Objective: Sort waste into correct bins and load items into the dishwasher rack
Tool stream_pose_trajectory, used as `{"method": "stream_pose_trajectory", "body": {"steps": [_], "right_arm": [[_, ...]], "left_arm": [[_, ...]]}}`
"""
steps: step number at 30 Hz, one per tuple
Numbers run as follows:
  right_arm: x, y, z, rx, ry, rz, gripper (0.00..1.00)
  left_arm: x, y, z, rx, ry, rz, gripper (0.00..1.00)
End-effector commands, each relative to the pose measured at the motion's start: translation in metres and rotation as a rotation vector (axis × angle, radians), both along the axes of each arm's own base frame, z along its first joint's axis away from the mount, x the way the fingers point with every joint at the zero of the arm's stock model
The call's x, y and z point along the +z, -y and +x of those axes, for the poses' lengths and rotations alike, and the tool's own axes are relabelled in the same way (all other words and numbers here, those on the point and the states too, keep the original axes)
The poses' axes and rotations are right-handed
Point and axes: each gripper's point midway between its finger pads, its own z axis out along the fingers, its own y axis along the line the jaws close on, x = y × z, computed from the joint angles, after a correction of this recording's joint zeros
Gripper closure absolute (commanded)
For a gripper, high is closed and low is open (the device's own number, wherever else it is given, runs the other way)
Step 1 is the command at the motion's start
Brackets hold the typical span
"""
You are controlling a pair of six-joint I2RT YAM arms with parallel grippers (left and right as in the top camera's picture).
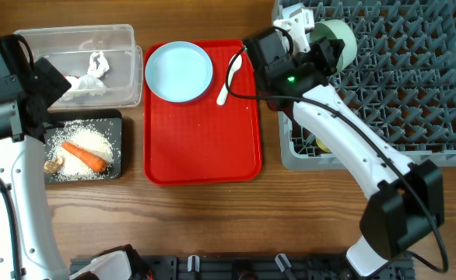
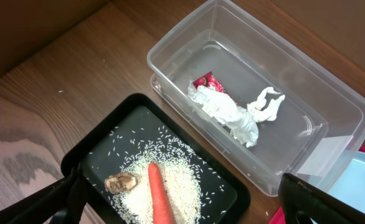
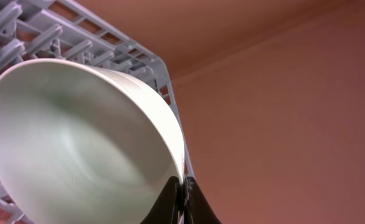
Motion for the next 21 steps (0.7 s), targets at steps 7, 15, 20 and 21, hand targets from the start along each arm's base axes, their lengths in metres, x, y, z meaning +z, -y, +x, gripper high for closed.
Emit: {"method": "stream_pose_trajectory", "body": {"steps": [7, 15, 20, 21], "right_arm": [[-0.048, -0.006, 0.015, -0.006, -0.16, -0.145, 0.96], [-0.059, 0.01, 0.022, -0.041, -0.166, -0.128, 0.96], [-0.072, -0.013, 0.024, 0.046, -0.205, -0.069, 0.96], [-0.075, -0.021, 0.024, 0.073, -0.214, -0.052, 0.95]], "left_arm": [[0.009, -0.004, -0.002, 0.013, 0.019, 0.017, 0.0], [0.009, -0.004, -0.002, 0.013, 0.019, 0.017, 0.0], [0.009, -0.004, -0.002, 0.013, 0.019, 0.017, 0.0], [0.009, -0.004, -0.002, 0.013, 0.019, 0.017, 0.0]]}}
